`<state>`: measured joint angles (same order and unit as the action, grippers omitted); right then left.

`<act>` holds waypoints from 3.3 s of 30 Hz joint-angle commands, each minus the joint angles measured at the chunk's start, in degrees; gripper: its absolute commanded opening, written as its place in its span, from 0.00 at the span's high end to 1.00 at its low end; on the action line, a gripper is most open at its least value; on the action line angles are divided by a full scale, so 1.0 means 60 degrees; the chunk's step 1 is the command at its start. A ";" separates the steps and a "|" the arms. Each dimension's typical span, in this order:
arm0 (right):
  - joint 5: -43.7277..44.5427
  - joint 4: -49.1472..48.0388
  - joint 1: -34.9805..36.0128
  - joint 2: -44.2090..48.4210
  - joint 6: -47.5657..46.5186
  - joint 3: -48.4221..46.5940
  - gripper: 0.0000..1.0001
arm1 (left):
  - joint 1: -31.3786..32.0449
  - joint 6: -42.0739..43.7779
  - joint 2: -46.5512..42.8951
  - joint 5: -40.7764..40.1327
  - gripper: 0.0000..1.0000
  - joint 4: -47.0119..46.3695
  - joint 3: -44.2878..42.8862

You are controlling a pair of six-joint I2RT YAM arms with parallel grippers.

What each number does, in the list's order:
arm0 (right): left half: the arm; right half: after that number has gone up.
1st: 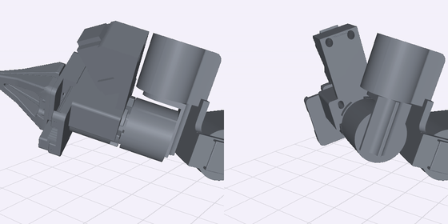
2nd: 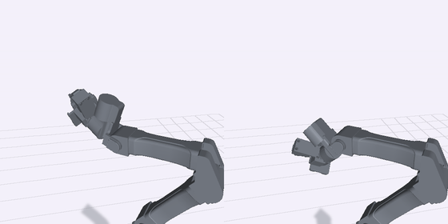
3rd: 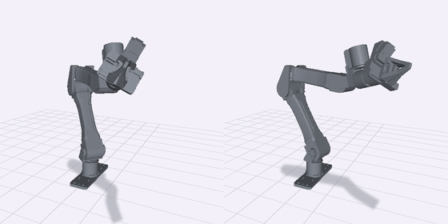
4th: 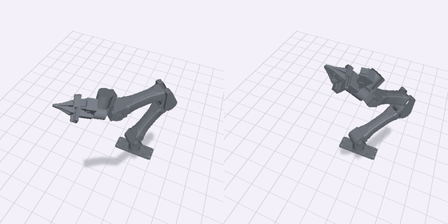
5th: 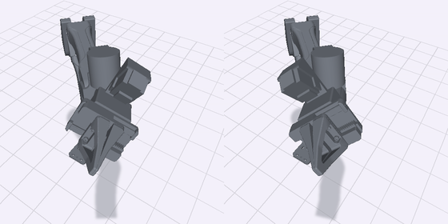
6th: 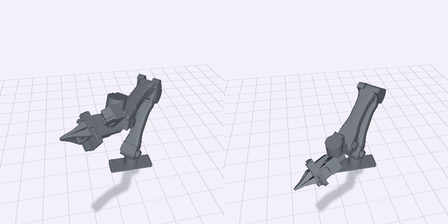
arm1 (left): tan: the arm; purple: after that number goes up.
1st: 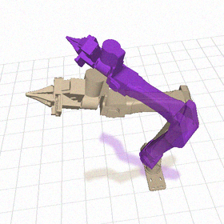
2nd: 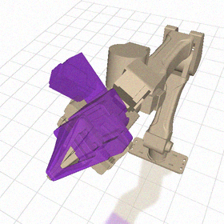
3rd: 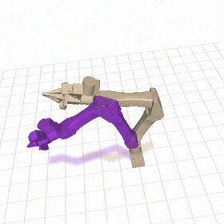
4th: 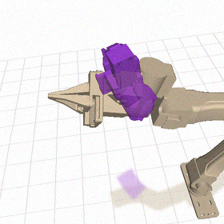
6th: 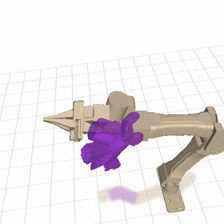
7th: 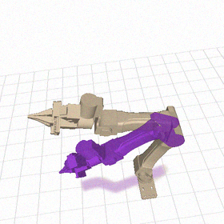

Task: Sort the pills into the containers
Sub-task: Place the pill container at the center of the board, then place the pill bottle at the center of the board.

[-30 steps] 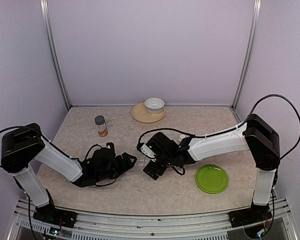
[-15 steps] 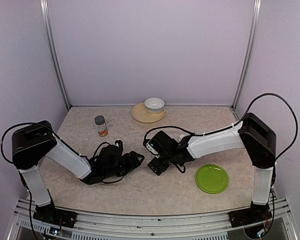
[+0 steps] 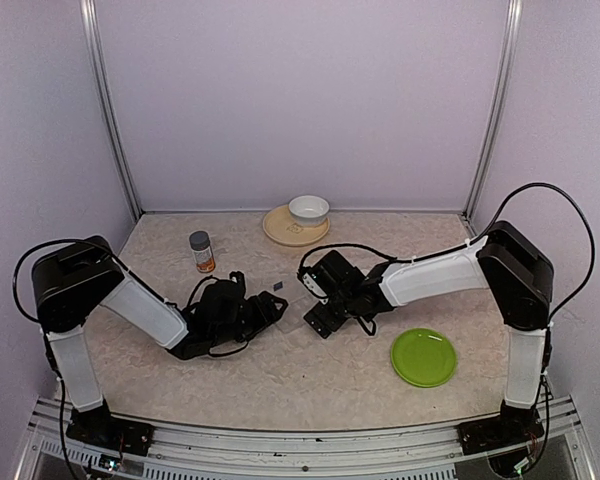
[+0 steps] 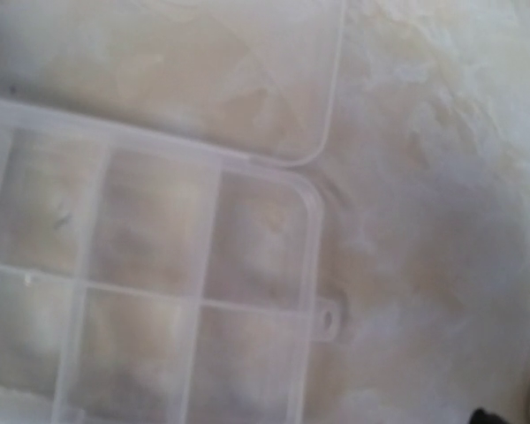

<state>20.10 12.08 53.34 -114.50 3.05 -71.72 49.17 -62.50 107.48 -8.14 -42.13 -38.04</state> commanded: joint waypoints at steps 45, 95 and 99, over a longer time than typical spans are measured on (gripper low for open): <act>0.0461 0.0696 0.0912 -0.1216 0.0728 -0.2564 0.00 | -0.0986 0.1628 -0.5852 -0.1805 0.02 0.2411 0.2248; -0.0236 -0.1376 -0.1427 0.7105 0.3041 0.4956 0.00 | -0.2584 0.5513 -0.3513 0.1824 0.01 0.6460 -0.3198; -0.0276 -0.1854 -0.1759 0.6143 0.2919 0.4786 0.01 | -0.1821 0.5837 -0.3315 0.1444 0.01 0.6848 -0.3400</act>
<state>16.38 3.09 44.77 -72.95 21.76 -41.28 35.11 -29.74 86.83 1.69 -0.64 -57.69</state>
